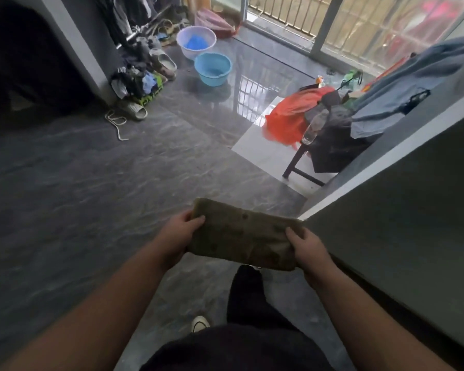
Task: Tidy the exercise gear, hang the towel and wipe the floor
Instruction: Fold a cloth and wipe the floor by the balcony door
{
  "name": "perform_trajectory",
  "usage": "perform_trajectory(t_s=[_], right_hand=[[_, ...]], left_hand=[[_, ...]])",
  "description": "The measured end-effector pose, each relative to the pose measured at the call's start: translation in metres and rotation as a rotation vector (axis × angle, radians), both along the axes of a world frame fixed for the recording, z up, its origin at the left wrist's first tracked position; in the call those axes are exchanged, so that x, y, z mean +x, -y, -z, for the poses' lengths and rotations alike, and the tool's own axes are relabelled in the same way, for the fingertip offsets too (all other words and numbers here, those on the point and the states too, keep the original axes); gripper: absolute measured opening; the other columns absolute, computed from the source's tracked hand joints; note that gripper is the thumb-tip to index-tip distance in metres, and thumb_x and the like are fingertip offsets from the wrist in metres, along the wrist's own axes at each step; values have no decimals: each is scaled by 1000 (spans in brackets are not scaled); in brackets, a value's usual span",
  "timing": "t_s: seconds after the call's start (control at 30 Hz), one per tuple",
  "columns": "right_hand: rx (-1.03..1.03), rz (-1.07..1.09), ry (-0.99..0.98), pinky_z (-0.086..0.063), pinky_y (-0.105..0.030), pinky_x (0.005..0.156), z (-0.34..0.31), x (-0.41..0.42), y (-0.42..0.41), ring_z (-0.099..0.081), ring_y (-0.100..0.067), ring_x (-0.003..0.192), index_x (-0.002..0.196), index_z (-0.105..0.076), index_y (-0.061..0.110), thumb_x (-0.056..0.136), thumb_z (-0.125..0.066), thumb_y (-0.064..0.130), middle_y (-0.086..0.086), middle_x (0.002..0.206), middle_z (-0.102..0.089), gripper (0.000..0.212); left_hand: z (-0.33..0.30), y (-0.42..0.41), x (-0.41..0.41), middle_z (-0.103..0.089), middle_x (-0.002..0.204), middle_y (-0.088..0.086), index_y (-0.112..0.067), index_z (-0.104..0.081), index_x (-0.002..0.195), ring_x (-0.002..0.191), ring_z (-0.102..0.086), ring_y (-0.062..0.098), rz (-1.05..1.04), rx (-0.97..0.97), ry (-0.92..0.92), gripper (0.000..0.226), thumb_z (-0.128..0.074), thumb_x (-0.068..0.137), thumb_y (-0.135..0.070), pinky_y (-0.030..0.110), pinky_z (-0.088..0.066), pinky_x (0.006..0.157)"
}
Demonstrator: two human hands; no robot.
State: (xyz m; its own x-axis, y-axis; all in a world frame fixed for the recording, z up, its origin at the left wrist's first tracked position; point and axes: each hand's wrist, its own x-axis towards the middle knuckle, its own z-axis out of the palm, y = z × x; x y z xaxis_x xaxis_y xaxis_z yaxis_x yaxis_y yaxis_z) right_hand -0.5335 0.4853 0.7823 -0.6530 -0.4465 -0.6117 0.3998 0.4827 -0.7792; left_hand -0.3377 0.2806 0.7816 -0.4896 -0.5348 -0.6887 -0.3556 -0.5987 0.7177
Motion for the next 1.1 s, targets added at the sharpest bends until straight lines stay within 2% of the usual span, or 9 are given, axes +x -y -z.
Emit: perform_trajectory(t_s=[0.13, 0.3, 0.5, 0.6, 0.67, 0.73, 0.83, 0.93, 1.1], right_hand=[[70, -94, 67, -51, -17, 52, 27, -57, 46, -70, -9, 72, 108, -67, 9, 102, -52, 21, -6, 93, -72, 20], [61, -98, 200, -59, -36, 72, 47, -105, 110, -74, -26, 89, 114, -65, 10, 101, -55, 24, -12, 102, -75, 22], [54, -55, 357, -58, -46, 83, 57, -131, 169, -70, -33, 99, 118, -62, 15, 93, -58, 7, -14, 109, -73, 27], [62, 38, 327, -58, -39, 73, 62, -140, 195, -71, -31, 93, 117, -63, 15, 95, -54, 4, -13, 104, -74, 25], [74, 108, 277, -60, -40, 76, 68, -143, 214, -73, -31, 91, 117, -63, 11, 96, -55, 4, -15, 103, -74, 24], [101, 179, 227, -61, -41, 78, 76, -143, 233, -73, -30, 89, 114, -64, 10, 96, -55, 4, -15, 101, -74, 21], [142, 365, 208, -60, -38, 74, 97, -138, 261, -73, -31, 87, 107, -67, 11, 95, -56, 2, -16, 99, -74, 19], [168, 524, 214, -59, -43, 80, 129, -130, 285, -71, -31, 86, 105, -69, 10, 94, -56, 1, -15, 96, -74, 19], [292, 542, 177, -59, -45, 82, 202, -114, 304, -70, -31, 88, 96, -68, 16, 95, -58, 4, -17, 100, -73, 16]], left_hand=[[16, 44, -55, -73, 106, 16, -9, -64, 118, 98, -70, 36, -43, -20, 68, 22, -59, 97, -15, 55, -56, 86], [27, 100, -107, -72, 105, 15, -13, -64, 111, 91, -71, 32, -75, 5, 122, 15, -56, 98, -15, 46, -60, 75], [41, 168, -148, -72, 100, 18, -6, -62, 115, 76, -72, 27, -98, 113, 130, 22, -47, 100, -5, 41, -60, 58], [56, 208, -164, -70, 104, 21, -2, -59, 119, 84, -71, 33, 1, 109, 150, 23, -45, 100, -4, 44, -59, 66], [70, 238, -175, -68, 112, 23, -4, -58, 123, 93, -68, 38, 78, 117, 155, 26, -48, 99, -6, 51, -58, 75], [85, 268, -186, -69, 111, 19, -9, -59, 121, 95, -69, 36, 172, 122, 157, 24, -50, 99, -6, 51, -58, 76], [114, 309, -205, -70, 108, 15, -14, -61, 115, 94, -69, 33, 289, 185, 157, 23, -49, 99, -4, 48, -59, 73], [150, 340, -223, -69, 113, 18, -11, -59, 122, 95, -69, 34, 401, 205, 198, 27, -50, 98, -4, 46, -59, 71], [216, 361, -254, -68, 97, 6, -16, -61, 117, 76, -66, 20, 590, 110, 272, 28, -51, 96, 0, 24, -52, 45]])
